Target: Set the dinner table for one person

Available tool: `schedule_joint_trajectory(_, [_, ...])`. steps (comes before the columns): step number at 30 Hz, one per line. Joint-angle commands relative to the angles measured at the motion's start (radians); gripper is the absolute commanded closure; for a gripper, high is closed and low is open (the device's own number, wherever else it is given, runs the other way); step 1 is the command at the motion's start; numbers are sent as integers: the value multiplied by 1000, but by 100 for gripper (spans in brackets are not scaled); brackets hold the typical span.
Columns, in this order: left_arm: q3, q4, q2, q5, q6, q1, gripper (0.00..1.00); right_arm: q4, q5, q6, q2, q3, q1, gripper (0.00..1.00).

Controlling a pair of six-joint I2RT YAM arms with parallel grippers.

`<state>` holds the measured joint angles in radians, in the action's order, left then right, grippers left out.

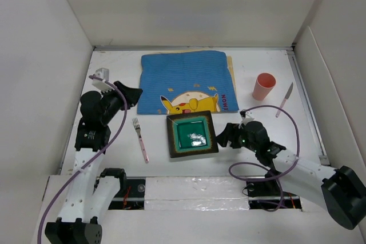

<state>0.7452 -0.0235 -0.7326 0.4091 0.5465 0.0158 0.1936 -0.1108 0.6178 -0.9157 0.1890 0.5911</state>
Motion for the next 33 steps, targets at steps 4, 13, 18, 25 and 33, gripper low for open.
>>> schedule_joint_trajectory(4, [-3, -78, -20, -1, -151, 46, 61, 220, -101, 68, -146, -16, -10, 19])
schedule_joint_trajectory(13, [0, -75, -33, 54, -158, 46, 60, 579, -194, 190, -455, -63, -40, 43])
schedule_joint_trajectory(18, [10, -75, -39, 62, -157, 46, 60, 769, -257, 240, -613, -88, -50, 50])
schedule_joint_trajectory(25, [10, -70, -41, 68, -152, 46, 60, 966, -348, 276, -782, -97, -82, 71])
schedule_joint_trajectory(33, [16, -78, -50, 56, -152, 46, 60, 1314, -463, 422, -862, -138, -82, 100])
